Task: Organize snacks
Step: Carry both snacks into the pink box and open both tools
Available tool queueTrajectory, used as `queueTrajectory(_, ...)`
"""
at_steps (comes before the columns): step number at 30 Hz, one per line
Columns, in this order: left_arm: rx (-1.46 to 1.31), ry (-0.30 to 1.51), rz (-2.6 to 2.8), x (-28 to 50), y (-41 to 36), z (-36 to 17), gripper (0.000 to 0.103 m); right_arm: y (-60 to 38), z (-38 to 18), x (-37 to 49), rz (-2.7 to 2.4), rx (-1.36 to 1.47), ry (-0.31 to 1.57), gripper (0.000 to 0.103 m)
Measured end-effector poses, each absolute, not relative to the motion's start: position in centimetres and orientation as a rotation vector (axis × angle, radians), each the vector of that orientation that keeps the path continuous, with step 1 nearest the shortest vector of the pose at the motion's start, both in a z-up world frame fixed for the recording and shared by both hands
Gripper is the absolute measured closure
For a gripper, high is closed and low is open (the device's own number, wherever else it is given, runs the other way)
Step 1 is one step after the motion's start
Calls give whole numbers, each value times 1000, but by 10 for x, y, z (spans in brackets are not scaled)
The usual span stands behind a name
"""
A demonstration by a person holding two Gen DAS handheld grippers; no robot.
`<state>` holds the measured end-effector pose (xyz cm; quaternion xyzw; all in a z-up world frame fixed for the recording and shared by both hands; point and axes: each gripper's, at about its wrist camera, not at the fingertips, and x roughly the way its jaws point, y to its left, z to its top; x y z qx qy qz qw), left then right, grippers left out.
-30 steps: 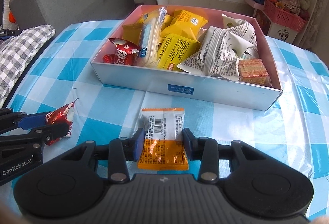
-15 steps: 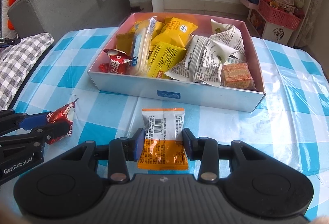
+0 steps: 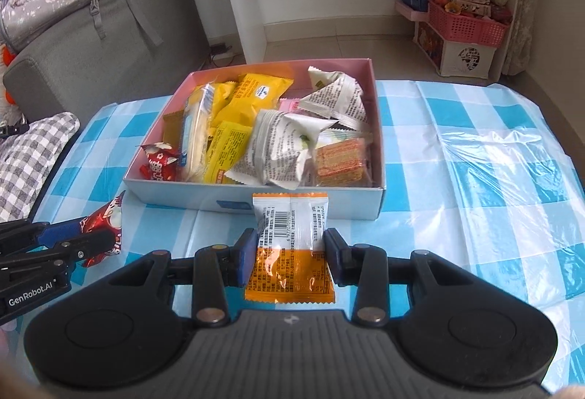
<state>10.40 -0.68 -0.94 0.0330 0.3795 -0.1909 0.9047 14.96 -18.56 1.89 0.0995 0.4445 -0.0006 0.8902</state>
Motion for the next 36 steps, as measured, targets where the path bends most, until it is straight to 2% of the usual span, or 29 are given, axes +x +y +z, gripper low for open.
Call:
queueTrajectory(15,49,746,-427,130,-56,5,76,-231,29,162,-19,327,843,67)
queueTrajectory(26,64,733,-428,190,-93,16,76,-248,23,198,-8,450,788,67)
queueTrajectory(36,95,746,-453,228,-126,6,76,-260,10,221,-4,528,779,66)
